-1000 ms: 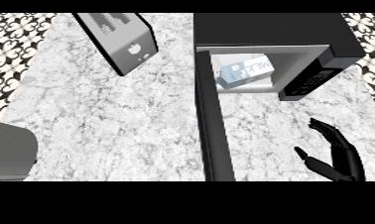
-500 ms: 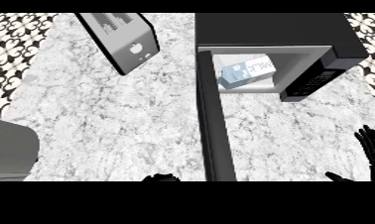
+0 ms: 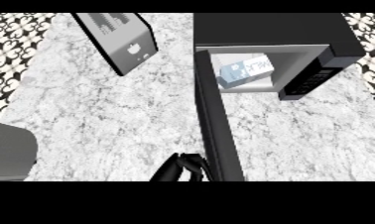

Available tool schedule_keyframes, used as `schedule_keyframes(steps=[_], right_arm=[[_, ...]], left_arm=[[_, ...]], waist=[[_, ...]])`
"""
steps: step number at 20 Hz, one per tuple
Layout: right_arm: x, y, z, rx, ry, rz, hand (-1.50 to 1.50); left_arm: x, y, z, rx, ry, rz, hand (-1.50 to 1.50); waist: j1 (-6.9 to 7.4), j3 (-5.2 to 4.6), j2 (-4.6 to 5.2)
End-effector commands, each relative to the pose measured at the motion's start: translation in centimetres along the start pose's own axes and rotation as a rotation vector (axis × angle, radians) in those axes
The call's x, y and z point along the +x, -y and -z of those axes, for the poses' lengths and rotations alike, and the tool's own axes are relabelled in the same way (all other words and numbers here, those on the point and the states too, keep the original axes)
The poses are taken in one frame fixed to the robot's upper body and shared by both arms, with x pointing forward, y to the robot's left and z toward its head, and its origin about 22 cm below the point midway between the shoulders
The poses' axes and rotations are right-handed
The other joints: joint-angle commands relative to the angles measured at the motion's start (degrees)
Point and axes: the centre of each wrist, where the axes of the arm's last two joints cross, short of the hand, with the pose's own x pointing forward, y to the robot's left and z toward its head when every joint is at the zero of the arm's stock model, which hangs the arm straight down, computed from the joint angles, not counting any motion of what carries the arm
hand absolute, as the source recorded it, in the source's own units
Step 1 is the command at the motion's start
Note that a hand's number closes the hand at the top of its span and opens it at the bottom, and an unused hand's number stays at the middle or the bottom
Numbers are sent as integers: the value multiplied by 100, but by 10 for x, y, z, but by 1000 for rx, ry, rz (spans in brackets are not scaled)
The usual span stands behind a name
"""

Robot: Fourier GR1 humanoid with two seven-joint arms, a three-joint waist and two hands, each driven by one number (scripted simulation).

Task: Pick up the milk, place it into the microwave and close the microwave

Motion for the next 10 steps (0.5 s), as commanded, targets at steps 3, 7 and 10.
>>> schedule_keyframes(steps=[3, 7, 10], right_arm=[[3, 2, 8, 53, 112, 131, -150], [11, 14, 10, 93, 131, 141, -150], [19, 16, 16, 128, 157, 140, -150]], left_arm=[[-11, 24, 40, -259, -153, 64, 150], [-8, 38, 50, -332, -162, 101, 150], [-11, 56, 42, -320, -132, 123, 150]], waist=[[-66, 2, 27], [-108, -4, 26], [-136, -14, 14]])
